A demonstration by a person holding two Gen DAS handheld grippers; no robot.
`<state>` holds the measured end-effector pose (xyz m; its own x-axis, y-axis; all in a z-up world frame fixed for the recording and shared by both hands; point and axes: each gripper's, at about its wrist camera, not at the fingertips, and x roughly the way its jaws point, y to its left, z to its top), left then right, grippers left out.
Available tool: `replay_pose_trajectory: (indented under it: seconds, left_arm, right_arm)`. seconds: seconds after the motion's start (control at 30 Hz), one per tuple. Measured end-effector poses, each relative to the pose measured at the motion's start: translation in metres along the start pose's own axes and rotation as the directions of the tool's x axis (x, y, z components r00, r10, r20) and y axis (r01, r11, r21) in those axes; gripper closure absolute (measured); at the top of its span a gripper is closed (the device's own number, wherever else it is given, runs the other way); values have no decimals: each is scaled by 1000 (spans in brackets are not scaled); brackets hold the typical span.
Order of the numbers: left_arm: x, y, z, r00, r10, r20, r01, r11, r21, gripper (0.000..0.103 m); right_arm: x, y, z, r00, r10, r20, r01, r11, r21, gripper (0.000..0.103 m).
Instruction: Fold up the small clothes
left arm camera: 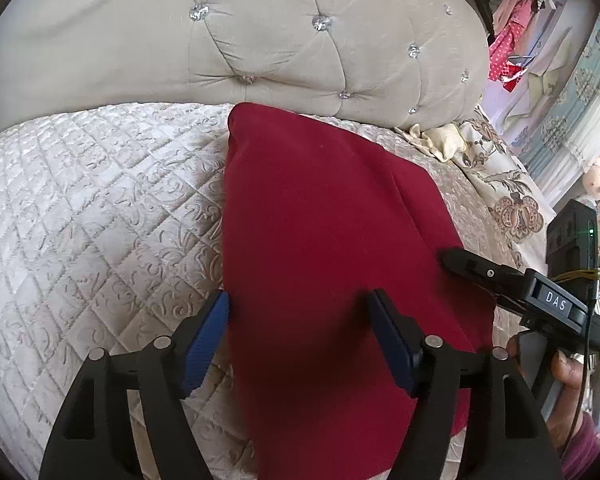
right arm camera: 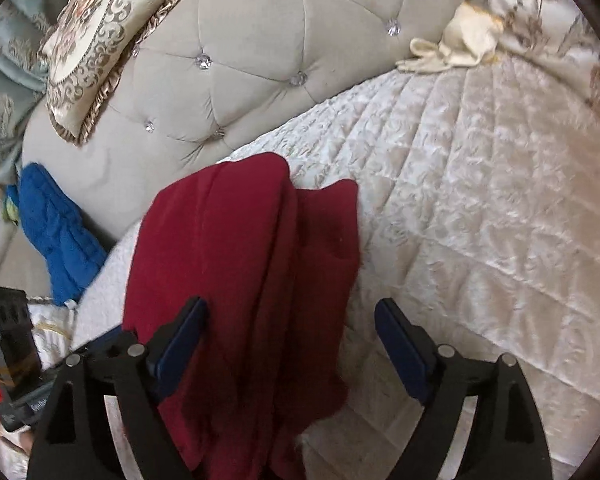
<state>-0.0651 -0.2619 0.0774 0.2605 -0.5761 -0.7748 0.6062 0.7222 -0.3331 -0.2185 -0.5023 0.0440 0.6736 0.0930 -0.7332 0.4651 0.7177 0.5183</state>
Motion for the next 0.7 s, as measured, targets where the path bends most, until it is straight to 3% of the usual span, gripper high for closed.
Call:
replay_pose_trajectory:
  seconds: [0.13,0.7]
  left_arm:
    - [5,0,1,1000,-3,-7,3,1000,0,47]
    - [21,0,4,1000,-9,-19,9,1000,-20,40]
  right_arm:
    - [13,7,0,999,27,-28,-27,999,-27,13]
    - [31,25,1,998,-57,-29,52,988,-143,4]
